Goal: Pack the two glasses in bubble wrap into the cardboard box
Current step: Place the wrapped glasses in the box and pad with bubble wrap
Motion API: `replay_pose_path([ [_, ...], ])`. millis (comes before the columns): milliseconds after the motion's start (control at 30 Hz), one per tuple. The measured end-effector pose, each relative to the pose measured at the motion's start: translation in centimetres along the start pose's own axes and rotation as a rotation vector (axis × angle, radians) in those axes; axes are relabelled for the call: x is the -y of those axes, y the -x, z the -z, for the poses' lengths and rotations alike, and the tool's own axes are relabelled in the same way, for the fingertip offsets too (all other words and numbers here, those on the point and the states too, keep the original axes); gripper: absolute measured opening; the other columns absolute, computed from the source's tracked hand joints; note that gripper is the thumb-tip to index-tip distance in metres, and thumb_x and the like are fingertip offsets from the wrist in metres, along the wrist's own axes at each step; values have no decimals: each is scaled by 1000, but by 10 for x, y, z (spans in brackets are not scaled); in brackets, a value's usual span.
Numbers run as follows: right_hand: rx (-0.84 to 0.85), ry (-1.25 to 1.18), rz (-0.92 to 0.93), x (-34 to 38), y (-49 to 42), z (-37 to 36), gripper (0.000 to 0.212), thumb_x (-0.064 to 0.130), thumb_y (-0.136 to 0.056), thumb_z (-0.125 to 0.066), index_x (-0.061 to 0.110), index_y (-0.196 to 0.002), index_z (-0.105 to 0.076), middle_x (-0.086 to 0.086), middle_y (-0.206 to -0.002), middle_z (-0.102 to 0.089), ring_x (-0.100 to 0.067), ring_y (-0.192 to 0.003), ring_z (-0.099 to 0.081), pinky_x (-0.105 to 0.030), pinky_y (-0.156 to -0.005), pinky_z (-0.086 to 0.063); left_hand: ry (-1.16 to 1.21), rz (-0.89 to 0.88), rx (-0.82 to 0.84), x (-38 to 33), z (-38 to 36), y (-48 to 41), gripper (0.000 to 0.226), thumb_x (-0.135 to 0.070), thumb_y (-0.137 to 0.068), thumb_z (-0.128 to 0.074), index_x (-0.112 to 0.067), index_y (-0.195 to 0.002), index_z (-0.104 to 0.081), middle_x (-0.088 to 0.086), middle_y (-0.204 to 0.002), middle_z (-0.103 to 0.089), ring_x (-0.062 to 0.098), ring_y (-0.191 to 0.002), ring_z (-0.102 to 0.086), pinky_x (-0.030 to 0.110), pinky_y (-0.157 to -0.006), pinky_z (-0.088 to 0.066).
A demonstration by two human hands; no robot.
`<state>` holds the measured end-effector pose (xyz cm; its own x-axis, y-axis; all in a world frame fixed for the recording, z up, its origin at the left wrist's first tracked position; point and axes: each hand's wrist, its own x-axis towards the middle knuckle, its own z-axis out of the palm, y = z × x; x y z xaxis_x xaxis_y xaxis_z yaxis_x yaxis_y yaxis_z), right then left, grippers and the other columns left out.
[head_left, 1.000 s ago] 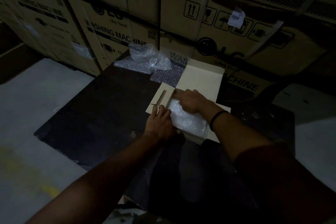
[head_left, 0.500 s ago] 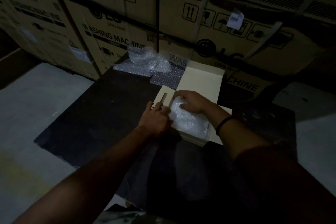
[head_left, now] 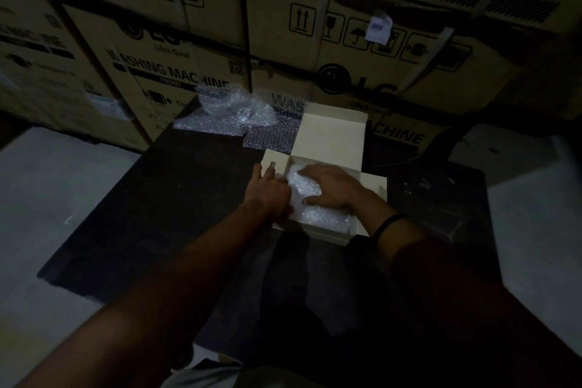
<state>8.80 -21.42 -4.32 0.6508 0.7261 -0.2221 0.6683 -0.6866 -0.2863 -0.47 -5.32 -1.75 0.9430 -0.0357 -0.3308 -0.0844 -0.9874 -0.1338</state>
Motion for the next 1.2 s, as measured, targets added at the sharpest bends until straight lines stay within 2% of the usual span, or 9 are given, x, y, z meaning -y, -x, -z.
replay_pose_path([
  [100, -80, -58, -113, -10, 23, 11, 98, 64, -72, -69, 21, -149, -28, -3, -153, -33, -22, -139, -33, -38, -114, -24, 10, -95, -86, 14, 1, -2, 47, -49, -89, -53, -21, -126, -55, 2, -142, -46, 28, -138, -25, 58, -111, -7],
  [233, 81, 56, -255, -15, 45, 3, 114, 73, -66, -65, 18, -152, -15, -4, -158, -20, -20, -144, -20, -38, -118, -14, -32, -171, -86, 17, -2, -9, 50, -49, -85, -59, -29, -130, -52, -2, -146, -40, 27, -138, -24, 59, -110, -7],
  [467, 156, 88, -302, -9, 43, -7, 108, 72, -74, -58, 18, -153, -6, -1, -161, -7, -14, -147, -7, -41, -119, 4, -62, -134, -29, 14, -15, -24, 58, -49, -85, -57, -24, -136, -45, 0, -145, -43, 30, -138, -24, 61, -109, -6],
  [633, -126, -169, -318, -8, 61, 0, 91, 63, -78, -63, 21, -150, -25, 0, -158, -22, -16, -144, -20, -38, -119, -10, 128, -111, -204, 25, -15, -10, 41, -40, -94, -48, -32, -134, -50, -6, -152, -32, 26, -141, -20, 56, -111, -11],
  [767, -534, -347, -459, -20, 85, -4, 48, 35, -93, -58, 14, -135, -52, -8, -146, -42, -24, -133, -40, -36, -113, -30, 434, 198, -493, 33, -27, -6, 49, -47, -93, -47, -28, -138, -44, 6, -151, -33, 33, -137, -27, 52, -108, -22],
  [833, -587, -435, -594, -25, 95, -10, 44, 22, -93, -59, 9, -135, -51, -11, -141, -46, -27, -128, -46, -29, -108, -33, 717, 463, -363, 38, -30, -9, 71, -53, -84, -59, -17, -142, -37, 14, -146, -39, 35, -132, -37, 49, -107, -31],
  [900, -538, -592, -718, -28, 102, -16, 48, 15, -90, -61, 8, -136, -48, -13, -133, -53, -28, -120, -53, -29, -100, -40, 1144, 563, -112, 44, -28, -13, 71, -45, -77, -74, -6, -130, -49, 19, -129, -56, 33, -114, -56, 46, -98, -46],
  [1000, -474, -868, -827, -22, 108, -22, 50, 13, -89, -65, 7, -135, -48, -15, -125, -59, -29, -110, -58, -33, -88, -47, 1460, 513, -1, 48, -20, -14, 45, -18, -76, -79, 6, -110, -62, 19, -105, -67, 31, -91, -65, 42, -83, -56],
  [1200, -613, -1025, -798, -13, 108, -22, 54, 3, -77, -76, 2, -127, -54, -18, -116, -64, -23, -94, -61, -33, -80, -51, 1318, 180, -236, 26, -4, -18, 49, -16, -76, -78, -4, -121, -61, 12, -116, -66, 28, -101, -64, 33, -84, -52],
])
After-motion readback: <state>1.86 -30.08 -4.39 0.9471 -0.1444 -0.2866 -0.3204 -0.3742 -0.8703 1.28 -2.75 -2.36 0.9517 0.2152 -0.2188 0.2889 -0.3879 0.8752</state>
